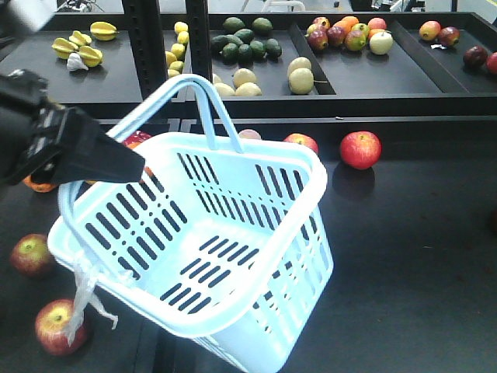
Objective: Pick three apples into basket with both arms
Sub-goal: 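Close the left gripper on the handle and lift the basket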
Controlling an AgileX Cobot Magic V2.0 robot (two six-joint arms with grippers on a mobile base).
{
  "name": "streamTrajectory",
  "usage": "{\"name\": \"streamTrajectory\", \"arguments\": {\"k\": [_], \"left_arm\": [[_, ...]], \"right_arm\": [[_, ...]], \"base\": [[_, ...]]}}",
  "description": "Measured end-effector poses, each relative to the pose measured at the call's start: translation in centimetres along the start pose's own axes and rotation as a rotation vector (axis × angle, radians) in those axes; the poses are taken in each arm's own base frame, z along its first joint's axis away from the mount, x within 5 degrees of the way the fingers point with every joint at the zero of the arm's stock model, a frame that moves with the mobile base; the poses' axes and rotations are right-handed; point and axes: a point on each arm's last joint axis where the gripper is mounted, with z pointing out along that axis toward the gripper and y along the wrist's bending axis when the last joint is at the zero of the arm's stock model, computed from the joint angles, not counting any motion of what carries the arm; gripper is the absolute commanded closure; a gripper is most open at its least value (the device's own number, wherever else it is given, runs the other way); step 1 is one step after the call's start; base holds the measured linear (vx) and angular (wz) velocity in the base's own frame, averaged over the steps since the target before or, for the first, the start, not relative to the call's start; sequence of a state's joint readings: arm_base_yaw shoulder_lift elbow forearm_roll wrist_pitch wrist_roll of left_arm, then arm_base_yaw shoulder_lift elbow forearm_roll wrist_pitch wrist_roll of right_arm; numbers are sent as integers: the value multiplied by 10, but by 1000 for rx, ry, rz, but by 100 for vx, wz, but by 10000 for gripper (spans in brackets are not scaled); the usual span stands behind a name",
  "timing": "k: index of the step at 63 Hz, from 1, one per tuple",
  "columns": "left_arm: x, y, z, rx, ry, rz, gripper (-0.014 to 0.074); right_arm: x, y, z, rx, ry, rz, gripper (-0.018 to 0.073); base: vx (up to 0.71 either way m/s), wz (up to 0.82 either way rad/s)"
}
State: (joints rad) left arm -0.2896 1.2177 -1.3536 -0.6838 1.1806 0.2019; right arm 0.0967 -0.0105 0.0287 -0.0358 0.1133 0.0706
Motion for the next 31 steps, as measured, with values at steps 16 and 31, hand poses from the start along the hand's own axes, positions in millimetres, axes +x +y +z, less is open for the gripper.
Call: {"name": "streamTrajectory", "arguments": {"k": [16, 31], "left_arm": [[28, -3, -10, -10, -35, -19, 604], [30, -3, -10, -8, -28, -22, 604]], "right_arm": [[0, 0, 0, 0, 0, 0, 561], [0, 0, 0, 0, 0, 0, 561]], "base": [[0, 0], [0, 0]]}}
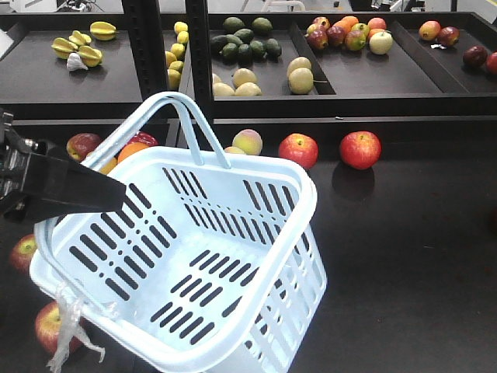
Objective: Pick three apples into basket with both arms
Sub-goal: 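Close the left gripper on the handle and lift the basket, then turn the base away from the table holding the basket in left gripper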
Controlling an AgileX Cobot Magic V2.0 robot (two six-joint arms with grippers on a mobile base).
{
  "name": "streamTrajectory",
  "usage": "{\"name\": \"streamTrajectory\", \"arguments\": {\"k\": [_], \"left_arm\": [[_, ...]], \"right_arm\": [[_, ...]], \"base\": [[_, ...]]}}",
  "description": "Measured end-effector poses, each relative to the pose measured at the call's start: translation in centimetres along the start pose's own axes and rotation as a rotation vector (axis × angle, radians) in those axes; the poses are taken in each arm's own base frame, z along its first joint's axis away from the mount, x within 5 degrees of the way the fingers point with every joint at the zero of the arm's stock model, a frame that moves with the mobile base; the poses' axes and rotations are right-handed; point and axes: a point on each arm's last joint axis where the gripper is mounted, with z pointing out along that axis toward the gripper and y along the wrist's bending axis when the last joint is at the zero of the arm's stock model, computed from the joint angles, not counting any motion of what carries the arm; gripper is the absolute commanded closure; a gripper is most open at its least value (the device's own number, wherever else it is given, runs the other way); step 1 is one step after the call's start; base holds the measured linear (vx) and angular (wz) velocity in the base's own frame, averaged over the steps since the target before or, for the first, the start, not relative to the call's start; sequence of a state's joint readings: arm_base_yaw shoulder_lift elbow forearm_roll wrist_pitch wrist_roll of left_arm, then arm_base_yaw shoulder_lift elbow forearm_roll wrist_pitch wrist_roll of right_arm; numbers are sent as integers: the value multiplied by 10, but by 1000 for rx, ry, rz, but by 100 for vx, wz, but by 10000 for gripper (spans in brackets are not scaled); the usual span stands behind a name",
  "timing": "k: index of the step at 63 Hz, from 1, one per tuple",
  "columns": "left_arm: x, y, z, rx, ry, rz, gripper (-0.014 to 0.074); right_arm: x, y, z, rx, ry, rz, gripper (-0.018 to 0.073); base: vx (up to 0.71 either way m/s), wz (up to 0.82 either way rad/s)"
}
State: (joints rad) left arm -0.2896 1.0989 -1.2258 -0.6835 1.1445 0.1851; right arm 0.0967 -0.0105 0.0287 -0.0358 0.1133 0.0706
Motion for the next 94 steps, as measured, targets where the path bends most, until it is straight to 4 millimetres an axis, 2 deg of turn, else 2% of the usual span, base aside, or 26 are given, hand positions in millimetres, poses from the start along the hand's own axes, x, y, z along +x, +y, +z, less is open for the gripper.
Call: {"name": "streamTrajectory", "arguments": {"k": [94], "left_arm": [[1, 0, 0, 2, 13, 0, 604]], "right_arm": [[0, 0, 0, 0, 0, 0, 561]], "base": [[-1, 1]]}}
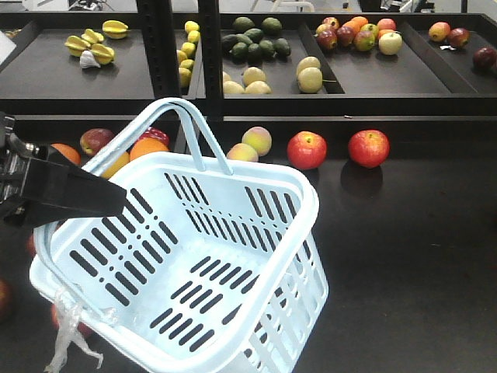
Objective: Pick three apples into basket with both arms
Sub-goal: 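Turn the base away from the table holding the basket in left gripper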
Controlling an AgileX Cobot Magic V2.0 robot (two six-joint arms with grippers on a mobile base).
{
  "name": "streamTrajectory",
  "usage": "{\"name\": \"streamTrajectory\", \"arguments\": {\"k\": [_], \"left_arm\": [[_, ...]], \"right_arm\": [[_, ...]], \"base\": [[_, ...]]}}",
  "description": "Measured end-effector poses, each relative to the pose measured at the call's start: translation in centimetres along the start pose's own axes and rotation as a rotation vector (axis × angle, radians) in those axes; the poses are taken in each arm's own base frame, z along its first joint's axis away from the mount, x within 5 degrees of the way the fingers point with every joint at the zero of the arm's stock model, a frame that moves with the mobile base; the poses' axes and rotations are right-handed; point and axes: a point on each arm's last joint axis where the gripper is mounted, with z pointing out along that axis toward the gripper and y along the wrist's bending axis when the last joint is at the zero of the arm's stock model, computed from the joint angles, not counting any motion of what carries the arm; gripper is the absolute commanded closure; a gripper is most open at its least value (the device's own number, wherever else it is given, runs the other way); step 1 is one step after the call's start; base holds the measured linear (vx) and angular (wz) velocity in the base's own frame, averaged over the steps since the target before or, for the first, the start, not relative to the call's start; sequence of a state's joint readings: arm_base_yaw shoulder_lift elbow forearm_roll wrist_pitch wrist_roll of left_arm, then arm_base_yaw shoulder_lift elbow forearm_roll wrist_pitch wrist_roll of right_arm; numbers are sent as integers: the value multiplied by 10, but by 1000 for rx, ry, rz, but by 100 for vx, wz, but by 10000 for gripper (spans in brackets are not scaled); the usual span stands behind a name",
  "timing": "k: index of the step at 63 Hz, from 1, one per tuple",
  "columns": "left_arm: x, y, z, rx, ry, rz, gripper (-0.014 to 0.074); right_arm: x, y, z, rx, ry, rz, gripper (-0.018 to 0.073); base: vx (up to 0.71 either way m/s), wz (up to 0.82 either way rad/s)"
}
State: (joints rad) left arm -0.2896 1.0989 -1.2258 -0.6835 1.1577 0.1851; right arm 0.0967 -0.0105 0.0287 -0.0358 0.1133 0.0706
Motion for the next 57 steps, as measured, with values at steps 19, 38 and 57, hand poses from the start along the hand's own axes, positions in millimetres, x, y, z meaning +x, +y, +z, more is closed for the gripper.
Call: {"name": "streamTrajectory", "arguments": {"k": [19, 38, 57], "left_arm": [[0, 0, 0, 0, 0, 0, 604], [0, 0, 0, 0, 1, 0, 604], [0, 0, 0, 0, 1, 0, 604]], "right_arm": [[0, 0, 0, 0, 0, 0, 561], [0, 0, 0, 0, 0, 0, 561], [0, 0, 0, 0, 0, 0, 561]], "base": [[-8, 27], [-12, 48], [-15, 58]]}}
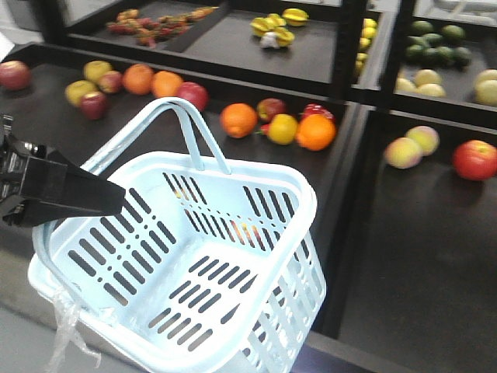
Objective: Pick three apples into basket with both arms
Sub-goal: 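Turn the base away from the table holding the basket in left gripper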
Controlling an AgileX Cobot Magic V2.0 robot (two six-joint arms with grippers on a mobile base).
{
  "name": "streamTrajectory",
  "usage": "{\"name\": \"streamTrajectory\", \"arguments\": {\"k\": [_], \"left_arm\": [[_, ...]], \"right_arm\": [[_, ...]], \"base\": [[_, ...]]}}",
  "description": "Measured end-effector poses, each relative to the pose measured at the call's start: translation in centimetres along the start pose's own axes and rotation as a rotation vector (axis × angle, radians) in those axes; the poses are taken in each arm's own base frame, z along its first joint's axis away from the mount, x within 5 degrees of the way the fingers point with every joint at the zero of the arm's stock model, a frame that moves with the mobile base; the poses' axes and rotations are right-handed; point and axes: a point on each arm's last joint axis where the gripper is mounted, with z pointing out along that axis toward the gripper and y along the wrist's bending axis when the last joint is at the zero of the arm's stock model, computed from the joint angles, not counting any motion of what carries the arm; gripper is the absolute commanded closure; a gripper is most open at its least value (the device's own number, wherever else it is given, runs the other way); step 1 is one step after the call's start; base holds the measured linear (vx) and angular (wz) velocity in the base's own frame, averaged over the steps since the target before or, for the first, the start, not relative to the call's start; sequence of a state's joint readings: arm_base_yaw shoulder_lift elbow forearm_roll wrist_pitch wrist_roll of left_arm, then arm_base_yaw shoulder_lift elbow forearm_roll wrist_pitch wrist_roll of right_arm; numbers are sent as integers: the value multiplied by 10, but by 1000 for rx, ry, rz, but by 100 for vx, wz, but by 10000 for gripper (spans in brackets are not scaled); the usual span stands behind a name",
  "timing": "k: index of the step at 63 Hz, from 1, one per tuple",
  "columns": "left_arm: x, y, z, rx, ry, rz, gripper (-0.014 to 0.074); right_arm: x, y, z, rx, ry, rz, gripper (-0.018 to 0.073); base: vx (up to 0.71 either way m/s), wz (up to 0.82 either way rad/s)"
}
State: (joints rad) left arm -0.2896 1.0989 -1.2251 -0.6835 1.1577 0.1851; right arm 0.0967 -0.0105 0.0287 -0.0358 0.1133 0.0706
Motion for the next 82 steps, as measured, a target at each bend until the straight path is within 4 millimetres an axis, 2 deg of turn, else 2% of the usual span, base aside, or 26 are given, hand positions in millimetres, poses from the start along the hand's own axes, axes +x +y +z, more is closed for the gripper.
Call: {"name": "streamTrajectory", "arguments": {"k": [82], "left_arm": [[0, 0, 0, -1, 0, 0, 604]], "right_arm": [[0, 0, 0, 0, 0, 0, 561]], "base": [[-16, 63]]}}
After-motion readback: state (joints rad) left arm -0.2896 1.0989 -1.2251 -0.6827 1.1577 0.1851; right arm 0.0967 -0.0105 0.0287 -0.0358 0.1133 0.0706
